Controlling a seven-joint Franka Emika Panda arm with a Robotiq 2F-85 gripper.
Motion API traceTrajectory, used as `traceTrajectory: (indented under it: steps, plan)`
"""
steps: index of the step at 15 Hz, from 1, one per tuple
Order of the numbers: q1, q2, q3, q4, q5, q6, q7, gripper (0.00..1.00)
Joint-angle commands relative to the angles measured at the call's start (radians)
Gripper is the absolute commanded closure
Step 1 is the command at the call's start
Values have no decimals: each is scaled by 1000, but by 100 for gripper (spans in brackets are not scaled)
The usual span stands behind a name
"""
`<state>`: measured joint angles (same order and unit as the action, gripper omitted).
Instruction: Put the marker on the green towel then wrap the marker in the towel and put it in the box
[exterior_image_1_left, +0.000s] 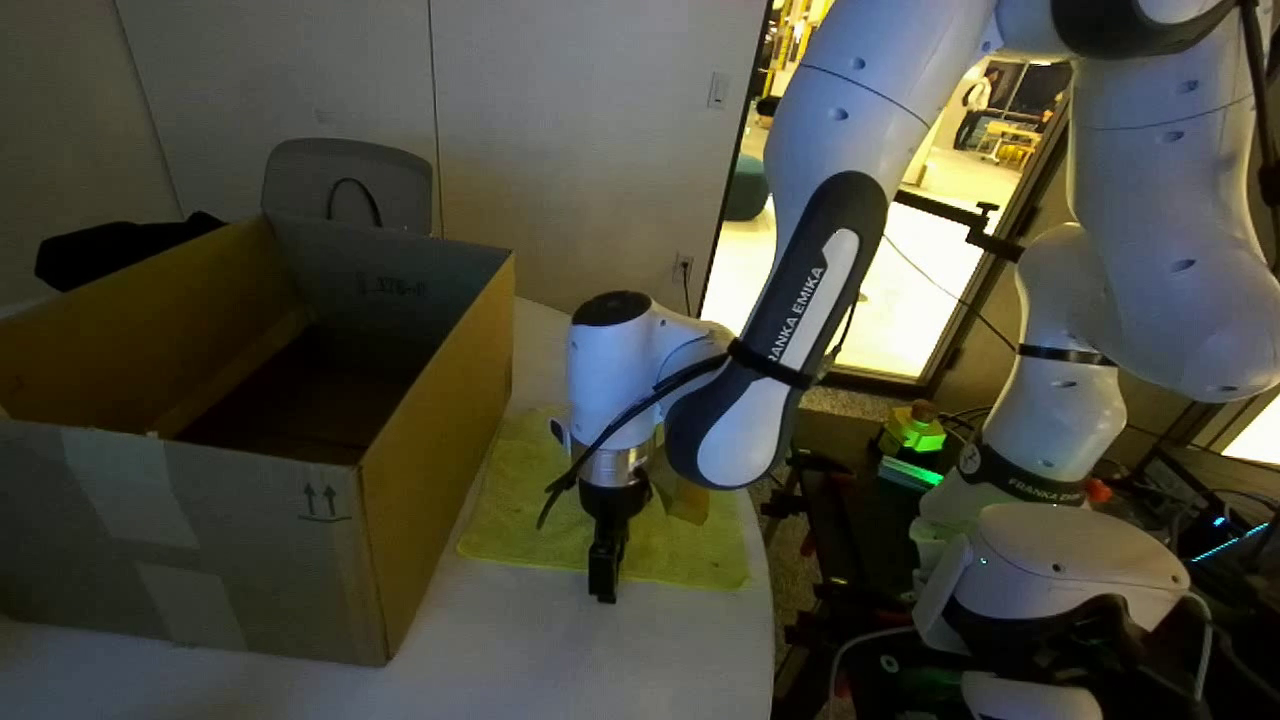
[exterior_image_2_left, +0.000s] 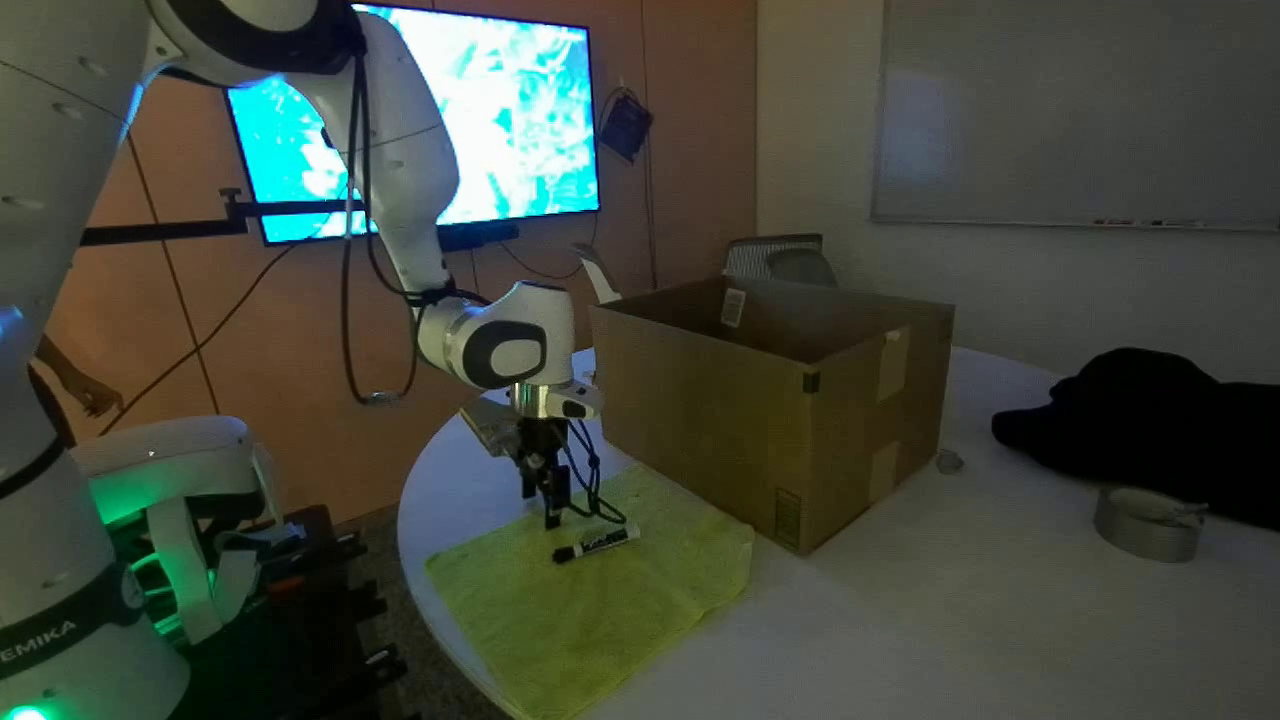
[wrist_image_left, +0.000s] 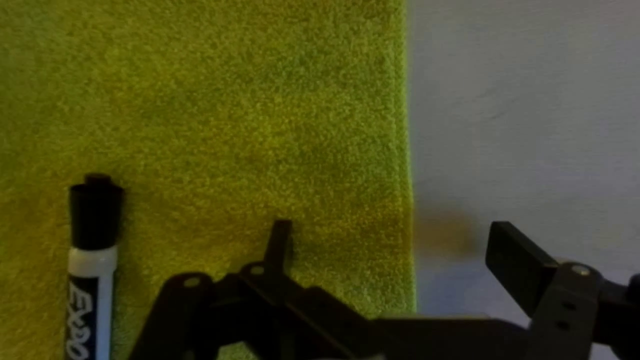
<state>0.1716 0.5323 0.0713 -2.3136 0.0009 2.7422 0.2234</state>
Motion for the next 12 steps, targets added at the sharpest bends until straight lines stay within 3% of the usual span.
traceTrajectory:
  steps: [1, 2, 3, 12]
  plan:
    - [-67, 26, 58, 15, 68, 16, -96, 0]
    - [-78, 28, 66, 16, 78, 14, -113, 7]
    - [-89, 28, 73, 16, 86, 11, -128, 25]
    - [-85, -15, 98, 5, 97, -16, -163, 95]
